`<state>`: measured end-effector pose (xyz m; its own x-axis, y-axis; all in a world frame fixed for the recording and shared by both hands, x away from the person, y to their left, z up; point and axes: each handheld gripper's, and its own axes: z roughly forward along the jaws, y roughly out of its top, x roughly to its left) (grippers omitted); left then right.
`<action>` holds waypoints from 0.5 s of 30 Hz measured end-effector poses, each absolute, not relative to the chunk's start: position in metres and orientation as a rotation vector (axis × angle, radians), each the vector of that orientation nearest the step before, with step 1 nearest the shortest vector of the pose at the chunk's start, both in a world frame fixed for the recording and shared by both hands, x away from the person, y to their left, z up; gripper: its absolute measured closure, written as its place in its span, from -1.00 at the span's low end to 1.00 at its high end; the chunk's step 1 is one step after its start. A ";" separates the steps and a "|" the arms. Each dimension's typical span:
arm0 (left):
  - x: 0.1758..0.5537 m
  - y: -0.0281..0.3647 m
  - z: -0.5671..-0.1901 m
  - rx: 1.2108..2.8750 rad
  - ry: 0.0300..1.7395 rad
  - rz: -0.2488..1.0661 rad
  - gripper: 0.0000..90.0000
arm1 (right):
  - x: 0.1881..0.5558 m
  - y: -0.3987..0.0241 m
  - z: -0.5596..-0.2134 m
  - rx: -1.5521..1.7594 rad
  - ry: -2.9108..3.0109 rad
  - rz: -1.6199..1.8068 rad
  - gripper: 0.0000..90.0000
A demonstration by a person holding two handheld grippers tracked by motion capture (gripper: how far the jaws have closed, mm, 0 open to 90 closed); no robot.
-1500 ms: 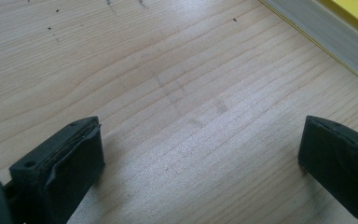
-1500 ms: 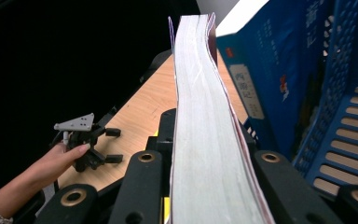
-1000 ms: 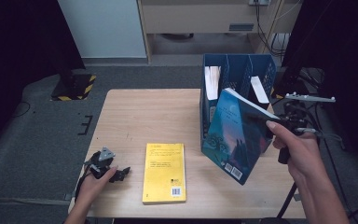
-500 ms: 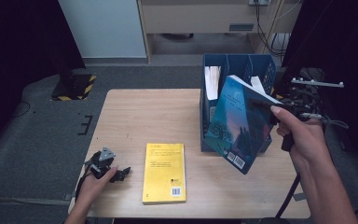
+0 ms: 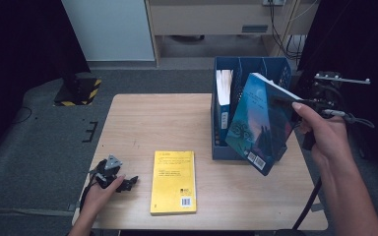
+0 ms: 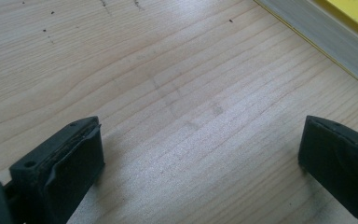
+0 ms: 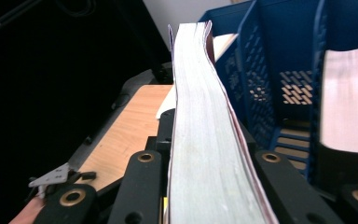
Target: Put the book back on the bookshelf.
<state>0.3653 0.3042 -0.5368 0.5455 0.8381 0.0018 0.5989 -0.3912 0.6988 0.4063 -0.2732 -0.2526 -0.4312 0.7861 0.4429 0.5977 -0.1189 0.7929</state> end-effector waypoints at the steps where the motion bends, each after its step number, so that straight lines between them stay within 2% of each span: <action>1: 0.365 0.304 -0.537 2.130 1.153 0.472 -1.00 | 0.408 -0.275 -0.252 1.567 1.949 1.563 0.61; 15: 0.365 0.304 -0.537 2.129 1.153 0.471 -1.00 | 0.418 -0.286 -0.251 1.611 1.903 1.497 0.62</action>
<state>0.3653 0.3042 -0.5367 0.5458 0.8379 0.0013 0.5993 -0.3915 0.6983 0.4176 -0.2857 -0.2507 -0.3674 0.8341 0.4115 0.5964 -0.1282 0.7924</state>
